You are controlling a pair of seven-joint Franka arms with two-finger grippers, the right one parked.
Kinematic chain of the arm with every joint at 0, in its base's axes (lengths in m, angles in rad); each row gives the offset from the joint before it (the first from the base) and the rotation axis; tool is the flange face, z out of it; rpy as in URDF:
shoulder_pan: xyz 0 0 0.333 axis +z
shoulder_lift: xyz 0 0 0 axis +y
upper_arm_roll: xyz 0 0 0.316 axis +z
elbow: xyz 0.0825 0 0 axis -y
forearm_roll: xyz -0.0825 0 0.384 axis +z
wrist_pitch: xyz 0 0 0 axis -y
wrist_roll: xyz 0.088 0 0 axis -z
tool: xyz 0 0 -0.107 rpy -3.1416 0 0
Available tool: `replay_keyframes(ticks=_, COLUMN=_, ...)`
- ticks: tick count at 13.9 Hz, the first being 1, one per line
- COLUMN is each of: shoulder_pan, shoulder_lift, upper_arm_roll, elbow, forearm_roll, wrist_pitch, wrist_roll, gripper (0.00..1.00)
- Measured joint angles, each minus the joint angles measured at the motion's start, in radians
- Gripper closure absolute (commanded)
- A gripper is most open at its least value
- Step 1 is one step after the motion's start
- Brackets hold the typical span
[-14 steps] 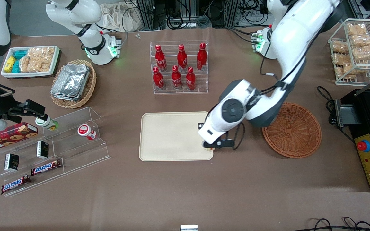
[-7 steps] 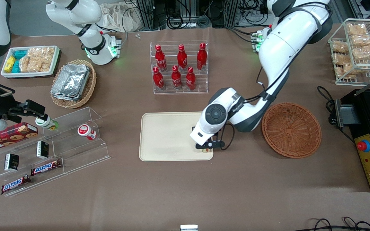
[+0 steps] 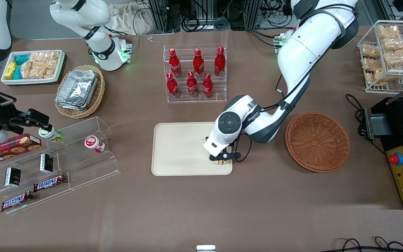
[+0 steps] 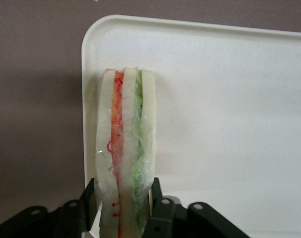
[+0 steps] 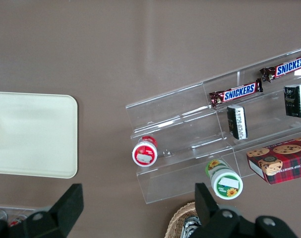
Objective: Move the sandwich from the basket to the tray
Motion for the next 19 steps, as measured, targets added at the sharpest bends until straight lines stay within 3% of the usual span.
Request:
replay_keyframes(ticks=1, shoulder_pan=-0.005, shoulder_lift=0.003, upper_arm_roll=0.001, elbow=0.0, forearm_roll=0.024, wrist_pitch=0.0, wrist_roll=-0.02, gripper=0.01)
replay_keyframes(ticks=12, shoulder_pan=-0.009, shoulder_lift=-0.008, upper_arm_roll=0.006, elbow=0.048, forearm_roll=0.046, wrist_pitch=0.001, wrist_roll=-0.147, gripper=0.0)
replay_keyframes(ticks=14, shoulder_pan=0.013, shoulder_lift=-0.06, upper_arm_roll=0.006, elbow=0.064, forearm_roll=0.044, wrist_pitch=-0.014, wrist_roll=-0.165, gripper=0.0)
replay_keyframes(ticks=19, shoulder_pan=0.106, shoulder_lift=-0.28, upper_arm_roll=0.004, elbow=0.073, forearm_roll=0.013, wrist_pitch=-0.238, wrist_roll=-0.13, gripper=0.0)
